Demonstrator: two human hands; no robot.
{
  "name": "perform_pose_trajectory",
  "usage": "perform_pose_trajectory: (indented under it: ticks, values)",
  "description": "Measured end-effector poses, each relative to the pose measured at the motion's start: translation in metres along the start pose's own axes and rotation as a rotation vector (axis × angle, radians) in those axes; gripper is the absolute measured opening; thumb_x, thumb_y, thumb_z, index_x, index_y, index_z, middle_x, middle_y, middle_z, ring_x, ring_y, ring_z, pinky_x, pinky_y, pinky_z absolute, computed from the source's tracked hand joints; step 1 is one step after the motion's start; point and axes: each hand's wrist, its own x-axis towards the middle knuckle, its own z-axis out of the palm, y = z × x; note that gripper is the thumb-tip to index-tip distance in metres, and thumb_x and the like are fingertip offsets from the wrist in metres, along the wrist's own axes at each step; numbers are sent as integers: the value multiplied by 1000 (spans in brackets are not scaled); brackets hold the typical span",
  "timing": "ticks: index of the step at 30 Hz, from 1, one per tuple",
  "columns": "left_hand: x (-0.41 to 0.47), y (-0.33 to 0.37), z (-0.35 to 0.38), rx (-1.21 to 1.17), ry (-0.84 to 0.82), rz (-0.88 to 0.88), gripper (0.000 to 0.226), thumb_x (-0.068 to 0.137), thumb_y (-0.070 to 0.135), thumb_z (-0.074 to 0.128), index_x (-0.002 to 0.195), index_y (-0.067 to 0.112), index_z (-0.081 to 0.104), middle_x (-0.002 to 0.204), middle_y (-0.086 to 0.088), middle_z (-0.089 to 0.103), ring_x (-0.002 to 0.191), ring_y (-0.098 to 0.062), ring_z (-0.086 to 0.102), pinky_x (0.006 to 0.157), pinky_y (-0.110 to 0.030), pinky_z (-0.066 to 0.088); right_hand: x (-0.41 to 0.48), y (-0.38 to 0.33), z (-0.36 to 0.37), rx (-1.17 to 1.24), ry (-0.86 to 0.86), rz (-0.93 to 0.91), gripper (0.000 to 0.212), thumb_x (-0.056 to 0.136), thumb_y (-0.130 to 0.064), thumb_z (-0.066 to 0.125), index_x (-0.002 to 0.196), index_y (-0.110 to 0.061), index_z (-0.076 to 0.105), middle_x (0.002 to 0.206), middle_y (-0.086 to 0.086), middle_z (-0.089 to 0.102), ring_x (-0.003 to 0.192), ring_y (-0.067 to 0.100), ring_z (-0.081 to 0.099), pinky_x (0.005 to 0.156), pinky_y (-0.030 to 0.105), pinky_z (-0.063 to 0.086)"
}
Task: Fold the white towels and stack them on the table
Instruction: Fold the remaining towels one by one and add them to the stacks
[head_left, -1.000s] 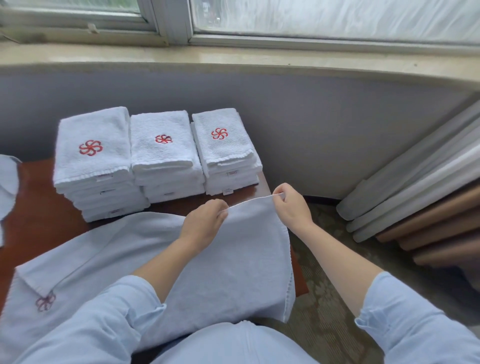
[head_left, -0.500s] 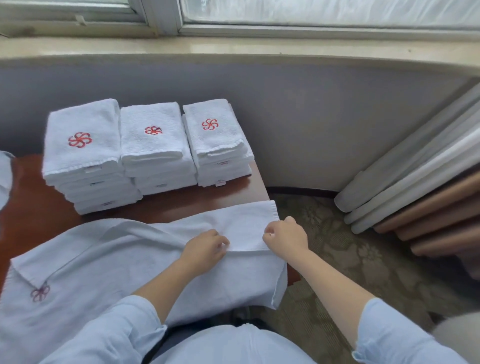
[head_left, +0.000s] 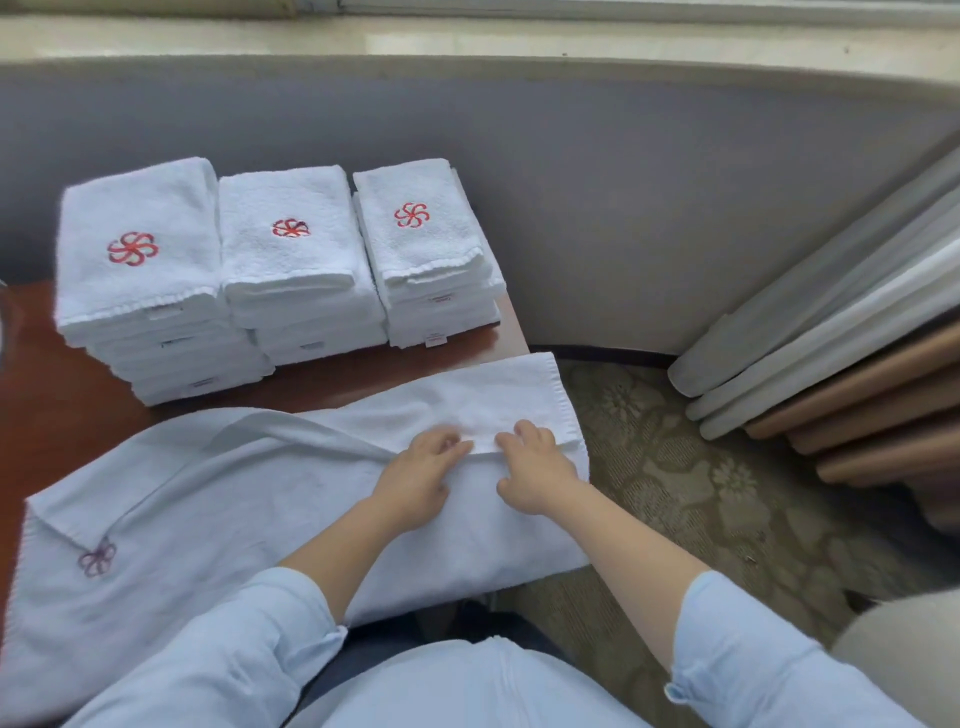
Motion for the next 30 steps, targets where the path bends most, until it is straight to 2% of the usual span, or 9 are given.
perform_pose_trajectory:
  ticks: [2, 4, 9, 17, 20, 25, 30]
  values:
    - [3, 2, -2, 14, -21, 40, 68, 93, 9, 52, 155, 22, 26, 162, 0, 16, 149, -18, 12, 117, -28, 23, 5, 7, -7, -28, -2, 23, 52, 93, -23, 51, 143, -17, 33, 145, 6, 23, 134, 29, 23, 97, 42, 44]
    - [1, 1, -4, 16, -1, 43, 67, 94, 12, 53, 156, 21, 26, 163, 0, 15, 150, -18, 11, 119, -27, 15, 8, 10, -12, -36, 2, 42, 47, 93, -24, 50, 139, -18, 39, 142, 5, 29, 130, 28, 29, 96, 43, 45]
    - [-39, -25, -14, -77, 205, -128, 58, 93, 14, 53, 149, 25, 40, 151, 4, 37, 141, -16, 31, 110, -31, 34, 15, -21, -14, 47, 138, -60, 52, 94, -21, 49, 145, -19, 41, 145, 2, 39, 133, 24, 36, 98, 38, 45]
    - [-150, -104, -36, -204, 422, -496, 45, 92, 16, 57, 135, 29, 54, 139, 9, 48, 124, -13, 48, 96, -27, 41, 37, -155, 1, 56, 122, -420, 50, 93, -21, 50, 142, -25, 44, 144, -3, 42, 132, 18, 38, 91, 32, 43]
    - [-192, -135, -42, -242, 476, -600, 42, 92, 16, 57, 132, 28, 57, 137, 10, 50, 125, -12, 49, 97, -29, 43, 41, -208, 12, 31, 116, -527, 50, 93, -23, 51, 142, -27, 45, 144, -6, 45, 133, 16, 39, 95, 32, 43]
    - [-251, -195, -47, -287, 492, -744, 39, 94, 16, 53, 130, 31, 57, 135, 13, 52, 110, -11, 57, 85, -31, 48, 46, -292, 36, -13, 84, -655, 45, 93, -26, 55, 138, -28, 51, 139, -7, 53, 132, 15, 42, 97, 33, 45]
    - [-289, -265, -52, -334, 390, -762, 47, 96, 14, 49, 138, 32, 51, 144, 9, 48, 124, -14, 52, 92, -30, 47, 56, -364, 64, -4, 65, -643, 44, 92, -28, 59, 136, -26, 54, 140, -8, 53, 132, 14, 44, 99, 31, 44]
